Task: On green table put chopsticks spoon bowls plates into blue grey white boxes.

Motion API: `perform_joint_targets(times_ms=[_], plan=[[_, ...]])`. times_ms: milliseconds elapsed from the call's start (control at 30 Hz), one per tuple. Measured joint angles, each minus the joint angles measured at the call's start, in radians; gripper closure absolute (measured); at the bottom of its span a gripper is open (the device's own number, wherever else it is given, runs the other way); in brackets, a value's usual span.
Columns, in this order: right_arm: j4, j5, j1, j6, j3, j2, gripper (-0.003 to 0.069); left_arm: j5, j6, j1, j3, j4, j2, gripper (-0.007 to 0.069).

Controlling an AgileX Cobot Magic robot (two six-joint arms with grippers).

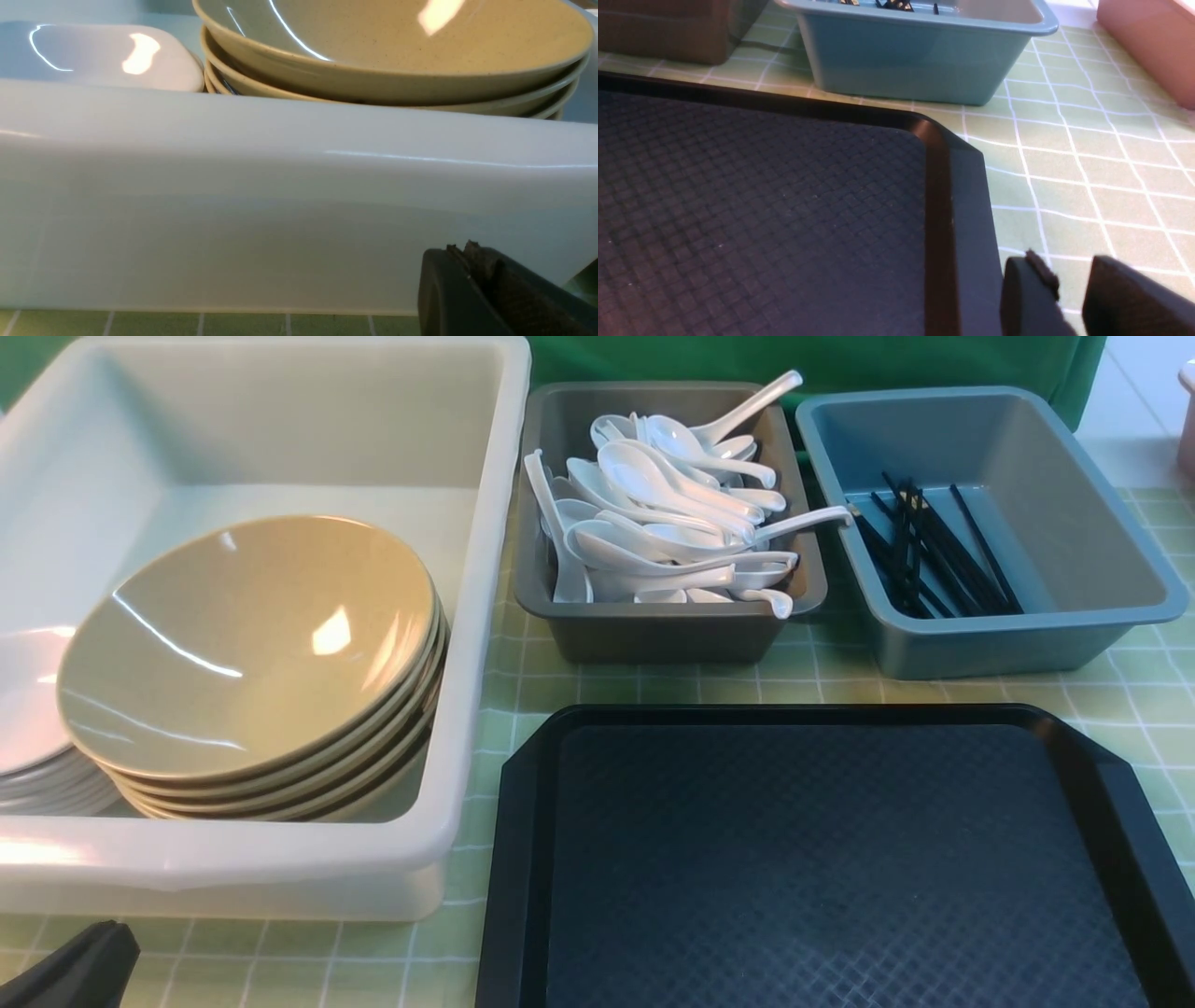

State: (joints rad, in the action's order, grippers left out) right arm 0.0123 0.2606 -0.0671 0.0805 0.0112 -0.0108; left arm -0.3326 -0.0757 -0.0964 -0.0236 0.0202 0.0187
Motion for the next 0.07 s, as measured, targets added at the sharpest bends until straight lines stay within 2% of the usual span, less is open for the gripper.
perform_joint_targets(times_ms=[67], plan=[[0.0,0.0,0.0,0.0,0.0,0.0,0.0461,0.0,0.0,0.0,0.0,0.0,0.0,0.0627]])
